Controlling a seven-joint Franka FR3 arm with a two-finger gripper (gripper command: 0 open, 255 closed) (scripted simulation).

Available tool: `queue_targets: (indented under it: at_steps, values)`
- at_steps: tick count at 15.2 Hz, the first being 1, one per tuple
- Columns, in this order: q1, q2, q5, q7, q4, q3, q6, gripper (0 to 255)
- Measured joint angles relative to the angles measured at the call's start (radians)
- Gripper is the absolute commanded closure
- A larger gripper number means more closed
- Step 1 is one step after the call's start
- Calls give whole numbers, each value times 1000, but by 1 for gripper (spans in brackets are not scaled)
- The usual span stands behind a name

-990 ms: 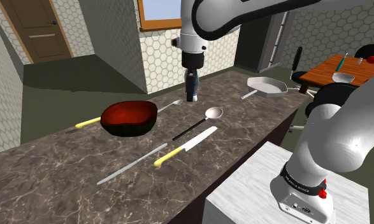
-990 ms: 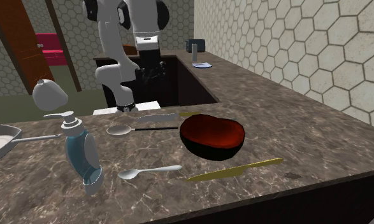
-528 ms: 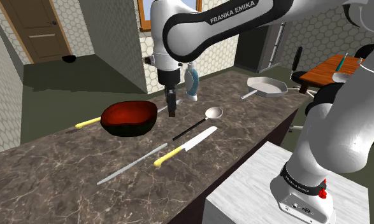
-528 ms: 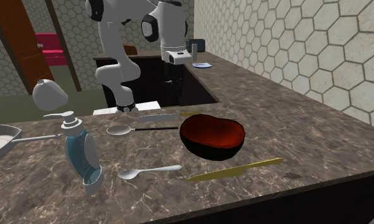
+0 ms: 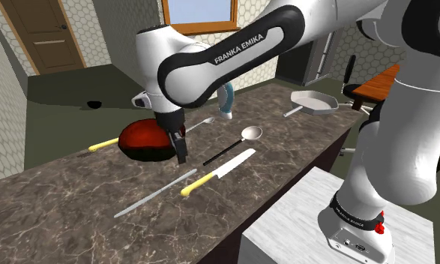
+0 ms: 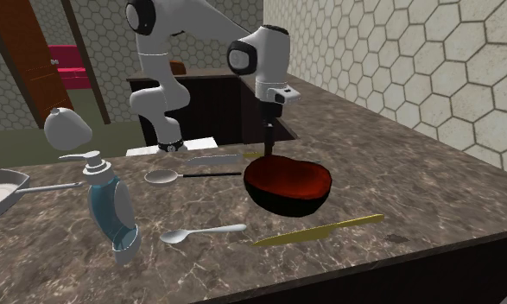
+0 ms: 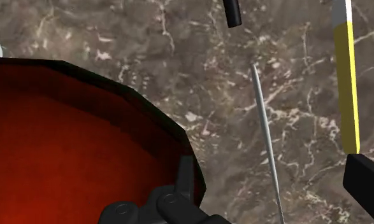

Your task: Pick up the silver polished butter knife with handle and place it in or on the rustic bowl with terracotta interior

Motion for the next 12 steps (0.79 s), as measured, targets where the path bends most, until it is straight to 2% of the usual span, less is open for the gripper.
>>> queue_targets:
  at_steps: [5, 12]
  values:
    - [57, 108, -61, -54, 63, 49, 29, 0]
    - [76, 156, -78, -54, 47, 64, 103, 0]
